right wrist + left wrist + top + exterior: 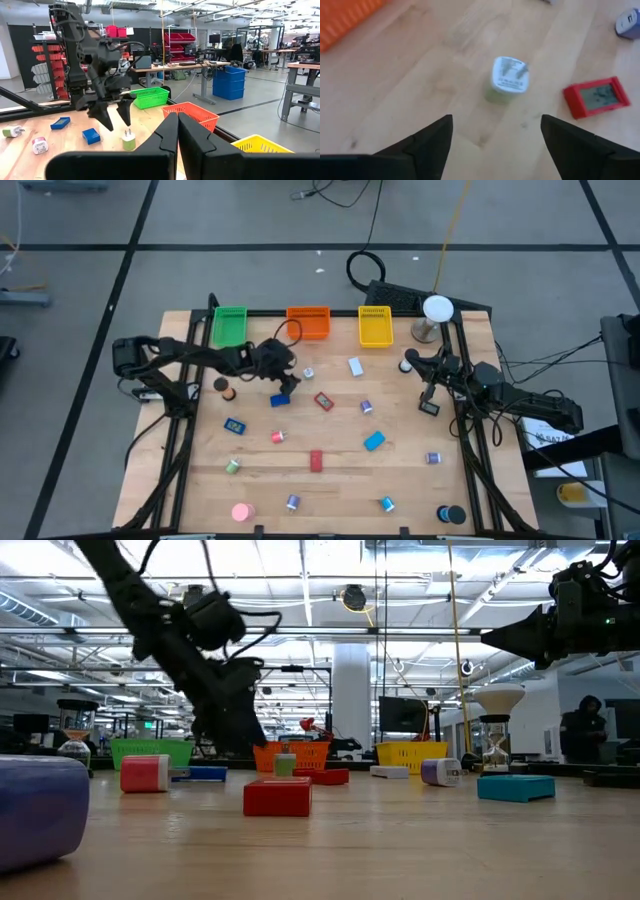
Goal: Pick & Place Office items
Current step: Put the top green charger adaptor into the green bin
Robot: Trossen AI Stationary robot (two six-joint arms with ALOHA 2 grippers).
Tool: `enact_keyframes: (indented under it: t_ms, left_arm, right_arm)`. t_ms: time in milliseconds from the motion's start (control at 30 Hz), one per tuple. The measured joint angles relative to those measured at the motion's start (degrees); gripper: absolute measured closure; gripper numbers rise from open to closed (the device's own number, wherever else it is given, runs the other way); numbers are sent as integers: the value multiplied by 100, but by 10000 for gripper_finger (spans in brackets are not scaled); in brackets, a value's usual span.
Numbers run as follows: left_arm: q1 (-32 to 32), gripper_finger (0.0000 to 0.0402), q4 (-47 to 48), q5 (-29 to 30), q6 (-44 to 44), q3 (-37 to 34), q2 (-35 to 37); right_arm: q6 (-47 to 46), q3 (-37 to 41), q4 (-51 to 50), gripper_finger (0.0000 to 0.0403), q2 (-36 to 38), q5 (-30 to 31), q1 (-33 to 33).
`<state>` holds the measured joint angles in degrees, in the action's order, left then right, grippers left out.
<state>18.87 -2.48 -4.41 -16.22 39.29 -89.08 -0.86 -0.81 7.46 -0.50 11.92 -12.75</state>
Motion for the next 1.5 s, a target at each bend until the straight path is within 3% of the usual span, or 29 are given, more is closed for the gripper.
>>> enact_keyframes:
  t_ms: [133, 333, 633, 800, 933, 1133, 1400, 1500]
  left_arm:
    - [-117, 83, 943, -105, 341, 827, -79]
    - [-261, 82, 1932, 300, 694, 1785, -410]
    - [-284, 82, 3036, 601, 1191, 2938, -1555]
    - [-273, 82, 3397, 1016, 1359, 3333, -1987]
    - [-230, 85, 3346, 970, 1446, 3357, -2156]
    - [-153, 139, 3221, 596, 1498, 3342, -2220]
    - [-168, 242, 3119, 597, 1603, 3333, -2220]
    - [-142, 263, 3157, 670, 1663, 3333, -2189]
  right_arm:
    - [0, -1, 2, 399, -2, 0, 0]
    - [0, -1, 1, 399, -2, 2, 0]
    - [0, 0, 0, 399, -4, 0, 0]
    - [1, -1, -1, 399, -6, 0, 0]
    - [0, -1, 0, 399, -6, 0, 0]
    - [0, -1, 0, 399, -6, 0, -1]
    - [0, -1, 0, 399, -6, 0, 0]
    - [0, -1, 0, 399, -6, 0, 0]
